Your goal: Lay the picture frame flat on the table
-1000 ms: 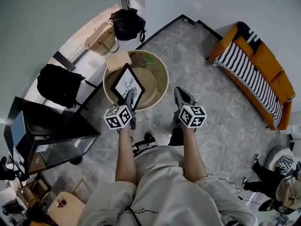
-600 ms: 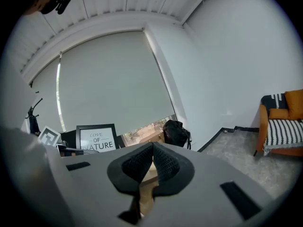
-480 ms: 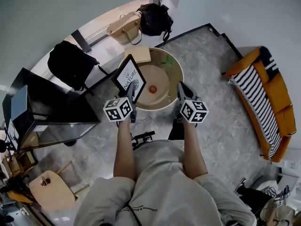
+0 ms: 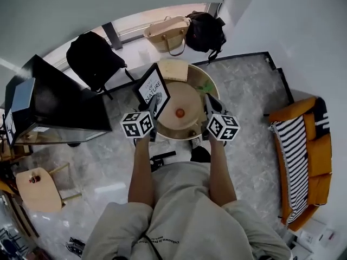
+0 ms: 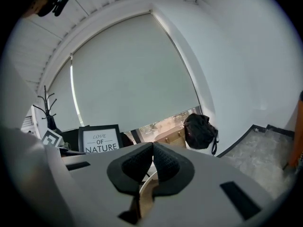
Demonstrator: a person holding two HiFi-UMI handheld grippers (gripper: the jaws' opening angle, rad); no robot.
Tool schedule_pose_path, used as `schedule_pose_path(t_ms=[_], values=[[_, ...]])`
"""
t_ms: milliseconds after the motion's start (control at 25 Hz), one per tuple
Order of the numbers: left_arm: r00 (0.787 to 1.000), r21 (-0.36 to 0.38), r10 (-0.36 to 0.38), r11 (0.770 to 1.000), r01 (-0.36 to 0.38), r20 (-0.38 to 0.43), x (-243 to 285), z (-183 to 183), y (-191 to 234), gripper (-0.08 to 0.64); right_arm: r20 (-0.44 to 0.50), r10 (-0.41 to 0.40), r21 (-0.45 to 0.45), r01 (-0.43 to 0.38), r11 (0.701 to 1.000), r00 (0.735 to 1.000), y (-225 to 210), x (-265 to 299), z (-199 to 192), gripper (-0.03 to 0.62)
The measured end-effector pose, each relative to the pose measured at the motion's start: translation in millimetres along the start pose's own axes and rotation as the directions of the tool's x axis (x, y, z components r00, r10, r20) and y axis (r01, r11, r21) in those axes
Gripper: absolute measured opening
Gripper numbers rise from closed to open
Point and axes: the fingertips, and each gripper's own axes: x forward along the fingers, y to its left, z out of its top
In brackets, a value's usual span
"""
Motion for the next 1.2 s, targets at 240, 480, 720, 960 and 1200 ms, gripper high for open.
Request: schedule_pose_path(t_ms=[240,480,720,960,1200], values=[[0.997,-0.094,0.067,0.994,-0.062,0.046,33.4,7.4,-6.8,0.028,-0.041,0.298,0.17,-0.287,0.943,0.954,-7.9,43.3,24.2,0.032],[0.984,-0.158,0.174,0.974,-0.164,0.048,54.6,-6.5,-6.1,0.028,-0.155,0.387,0.149,-0.366,0.919,0.909,-31.6,83.8,17.1,0.032],[0.954,-0.214,0.299,0.932,-0.293,-0.004,51.4,-37.1,11.9,0.028,-0.191,0.513,0.236,-0.468,0.852,0.837,-27.4,113.7,-2.7,0.032],[0.926,-0.248,0.365,0.892,-0.377,-0.093,41.1,-98.1,35.3,0.028,-0.297,0.555,0.283,-0.484,0.828,0.777,-36.2,136.6,-60.6,0.032],[0.924,-0.338,0.365,0.861,-0.381,-0.112,45.6,-154.2,44.6,0.028,-0.485,0.592,0.244,-0.55,0.798,0.644,-43.0,144.0,-132.6,0.032]])
